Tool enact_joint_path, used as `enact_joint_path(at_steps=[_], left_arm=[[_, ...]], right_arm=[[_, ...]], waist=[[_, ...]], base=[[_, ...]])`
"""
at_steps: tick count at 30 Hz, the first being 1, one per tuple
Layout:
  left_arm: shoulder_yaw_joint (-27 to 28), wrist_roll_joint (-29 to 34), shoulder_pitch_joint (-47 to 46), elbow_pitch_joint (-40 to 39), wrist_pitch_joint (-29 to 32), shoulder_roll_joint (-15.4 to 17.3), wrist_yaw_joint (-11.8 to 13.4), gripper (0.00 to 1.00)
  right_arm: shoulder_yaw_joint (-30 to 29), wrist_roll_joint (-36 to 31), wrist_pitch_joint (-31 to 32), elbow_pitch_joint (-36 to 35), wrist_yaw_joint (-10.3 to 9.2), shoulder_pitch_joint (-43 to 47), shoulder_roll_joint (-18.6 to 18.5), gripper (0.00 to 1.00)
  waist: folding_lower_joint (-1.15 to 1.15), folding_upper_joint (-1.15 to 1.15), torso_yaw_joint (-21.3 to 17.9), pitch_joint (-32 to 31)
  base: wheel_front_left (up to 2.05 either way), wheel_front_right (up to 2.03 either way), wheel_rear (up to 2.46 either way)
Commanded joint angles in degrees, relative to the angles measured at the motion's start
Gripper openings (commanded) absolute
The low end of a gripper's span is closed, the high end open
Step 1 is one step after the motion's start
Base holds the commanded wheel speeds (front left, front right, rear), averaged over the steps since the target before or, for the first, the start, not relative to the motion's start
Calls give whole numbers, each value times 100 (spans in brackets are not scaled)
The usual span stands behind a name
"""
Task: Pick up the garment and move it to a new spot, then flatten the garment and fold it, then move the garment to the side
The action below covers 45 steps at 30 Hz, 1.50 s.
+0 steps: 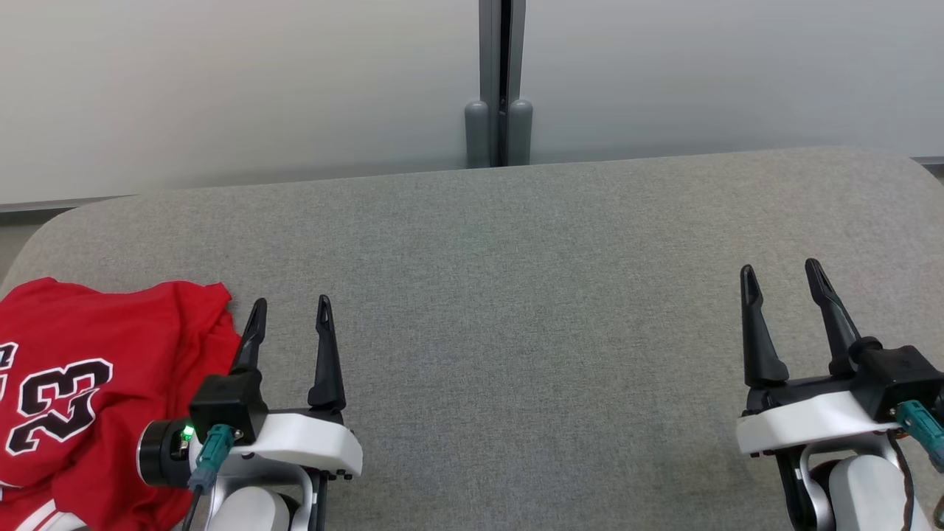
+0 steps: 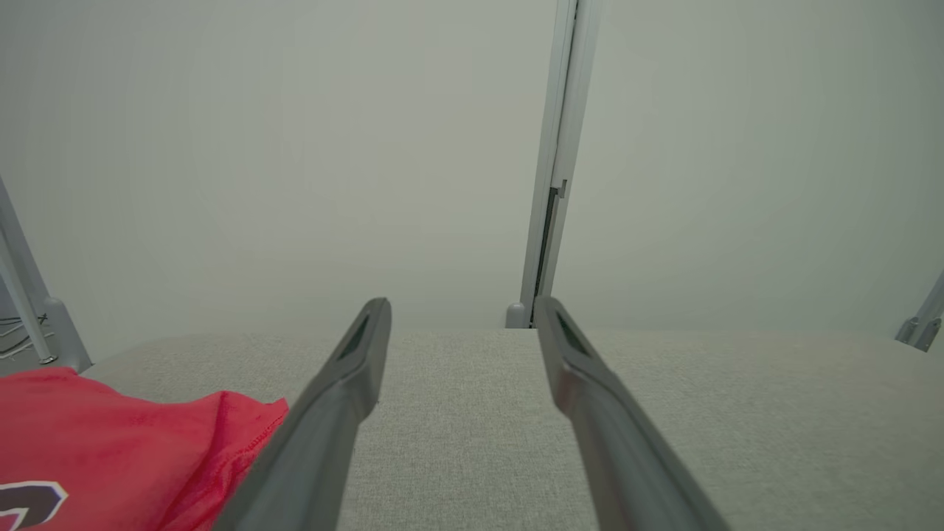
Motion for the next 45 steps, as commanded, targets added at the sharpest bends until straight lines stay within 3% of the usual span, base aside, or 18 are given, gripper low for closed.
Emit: enact_joint_path(at_steps=[1,9,14,22,45], left_arm=[[-20,149,-153,-5,-53,43,44,100],[-40,279,-95,99,-135,-5,32,100],[119,72,-16,244,-191,-90,-218,100],[400,-347,62,474,-281,-161,-573,100],[202,-216,-76,671,-391,-158,-493,100]], right_arm=[[34,-147,-76,8,2,-100,-9,100],[94,-373,-156,104,1,-118,-10,100],[117,-318,-217,140,1,-108,-7,100],[223,428,-302,373,1,-32,-9,100],[315,409,-408,622,1,-103,-10,100]], waist=[[0,0,5,-1],[0,0,14,-9],[0,0,13,-25],[0,0,1,-68],[0,0,141,-64]], base=[[0,0,0],[0,0,0],[0,0,0],[0,0,0],[0,0,0]])
